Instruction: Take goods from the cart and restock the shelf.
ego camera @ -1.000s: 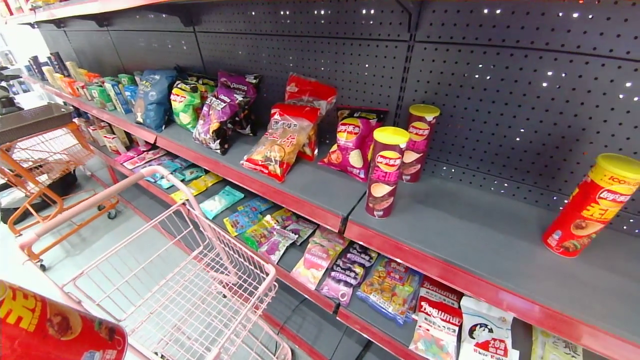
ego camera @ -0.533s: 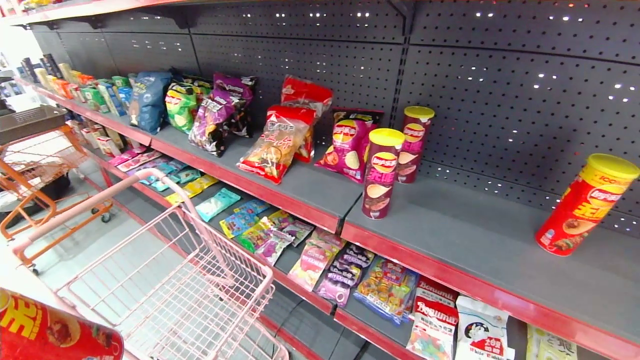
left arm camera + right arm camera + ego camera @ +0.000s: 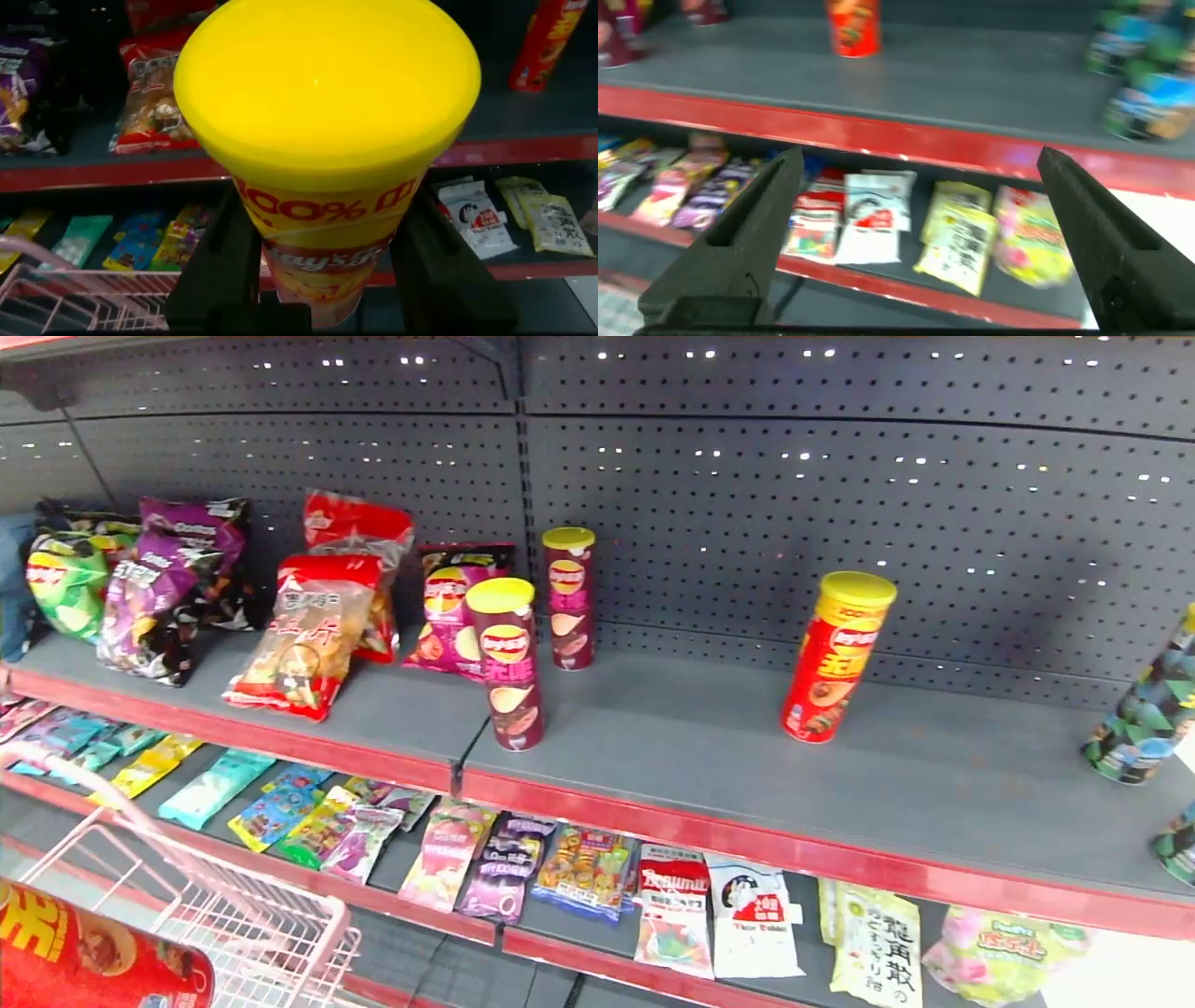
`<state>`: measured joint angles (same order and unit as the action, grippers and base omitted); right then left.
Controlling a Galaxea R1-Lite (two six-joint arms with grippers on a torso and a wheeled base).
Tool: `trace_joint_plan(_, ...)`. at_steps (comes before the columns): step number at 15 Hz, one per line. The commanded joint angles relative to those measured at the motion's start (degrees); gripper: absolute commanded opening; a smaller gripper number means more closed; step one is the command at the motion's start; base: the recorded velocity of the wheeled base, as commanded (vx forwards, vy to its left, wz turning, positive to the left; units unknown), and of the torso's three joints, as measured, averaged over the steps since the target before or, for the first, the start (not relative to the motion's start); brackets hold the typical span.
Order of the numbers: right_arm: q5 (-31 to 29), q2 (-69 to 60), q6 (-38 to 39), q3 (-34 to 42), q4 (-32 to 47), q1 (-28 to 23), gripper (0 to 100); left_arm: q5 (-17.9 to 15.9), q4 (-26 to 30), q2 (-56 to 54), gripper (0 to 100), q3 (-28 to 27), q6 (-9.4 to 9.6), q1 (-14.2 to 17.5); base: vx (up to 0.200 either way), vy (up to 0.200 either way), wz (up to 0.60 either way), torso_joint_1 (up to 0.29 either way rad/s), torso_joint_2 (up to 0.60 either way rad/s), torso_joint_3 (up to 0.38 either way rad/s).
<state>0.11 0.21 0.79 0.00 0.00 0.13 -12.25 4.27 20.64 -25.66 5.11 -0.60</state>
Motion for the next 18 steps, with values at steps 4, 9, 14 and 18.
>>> trace_joint_plan(4, 0.07, -0.03, -0.09, 0.00, 0.00, 0.04, 100, -0.05, 0.22, 0.02, 0, 0.09, -0.01, -0.02, 0.000, 0.000, -0.60, 0.002, 0.00, 0.004)
trace_joint_plan(9, 0.15, -0.03, -0.35, 0.00, 0.00, 0.04, 100, -0.05, 1.80, -3.76, 0, 1.49, -0.10, -0.02, 0.000, 0.000, 0.00, 0.000, 0.00, 0.000)
trace_joint_plan(14, 0.94, -0.12, -2.02, -0.09, 0.00, 0.04, 100, 0.12, 7.16, -10.44, 0, 4.74, -0.80, -0.02, 0.000, 0.000, 0.00, 0.000, 0.00, 0.000)
trace_joint_plan(18, 6.39, 31.26, -0.53, -30.85, -0.09, 2.33, 100, -0.40, 7.07, -7.81, 0, 4.04, -0.80, -0.37, 0.000, 0.000, 0.00, 0.000, 0.00, 0.000)
